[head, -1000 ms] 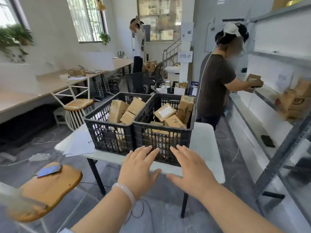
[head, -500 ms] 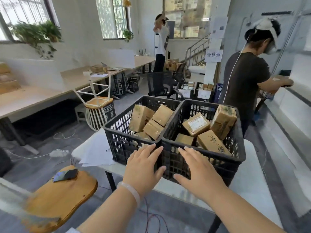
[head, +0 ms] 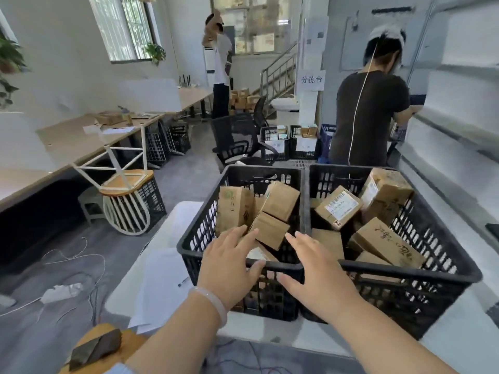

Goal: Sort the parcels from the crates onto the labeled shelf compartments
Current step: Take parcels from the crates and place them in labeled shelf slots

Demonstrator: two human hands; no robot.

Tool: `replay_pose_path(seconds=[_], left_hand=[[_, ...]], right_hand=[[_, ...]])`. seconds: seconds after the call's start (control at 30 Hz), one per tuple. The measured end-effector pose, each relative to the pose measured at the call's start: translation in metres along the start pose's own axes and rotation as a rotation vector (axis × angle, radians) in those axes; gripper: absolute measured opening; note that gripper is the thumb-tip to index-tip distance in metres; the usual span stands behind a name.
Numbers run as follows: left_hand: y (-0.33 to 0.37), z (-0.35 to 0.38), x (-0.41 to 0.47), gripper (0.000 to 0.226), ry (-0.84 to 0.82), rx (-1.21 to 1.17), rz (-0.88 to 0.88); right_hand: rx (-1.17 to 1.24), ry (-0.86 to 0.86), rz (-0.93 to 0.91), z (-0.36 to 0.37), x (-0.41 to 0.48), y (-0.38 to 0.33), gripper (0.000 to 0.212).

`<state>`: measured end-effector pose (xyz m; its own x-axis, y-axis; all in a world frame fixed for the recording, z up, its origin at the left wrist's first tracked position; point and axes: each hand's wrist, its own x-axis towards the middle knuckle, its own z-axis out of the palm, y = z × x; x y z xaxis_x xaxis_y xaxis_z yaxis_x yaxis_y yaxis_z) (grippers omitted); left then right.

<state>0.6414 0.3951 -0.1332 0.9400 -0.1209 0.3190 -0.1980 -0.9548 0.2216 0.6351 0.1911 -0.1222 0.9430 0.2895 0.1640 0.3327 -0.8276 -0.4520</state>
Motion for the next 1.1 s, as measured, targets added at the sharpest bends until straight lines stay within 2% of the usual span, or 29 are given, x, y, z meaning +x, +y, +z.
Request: replay_pose_path(seconds=[0.23,0.43,0.73,1.1], left_hand=[[-0.040,0.010,0.020,0.062,-0.024,-0.033,0.012],[-0.063,0.024,0.058,0.065,-0.038,-0.046,0.002],[-0.059,0.065,0.172,0.065,-0.153,-0.105,-0.034],[-0.042,0.121,0.269,0.069,-0.368,-0.281,-0.148]], right_hand=[[-0.017,0.050,0.012,0.010,0.055,-0.016,0.079],[-0.019,-0.018,0.024,0.028,0.105,-0.009,0.080],[-0.071,0.000,0.078,0.016,0.217,0.058,0.079],[-0.203,-0.155,0.313,0.031,0.298,0.133,0.077]])
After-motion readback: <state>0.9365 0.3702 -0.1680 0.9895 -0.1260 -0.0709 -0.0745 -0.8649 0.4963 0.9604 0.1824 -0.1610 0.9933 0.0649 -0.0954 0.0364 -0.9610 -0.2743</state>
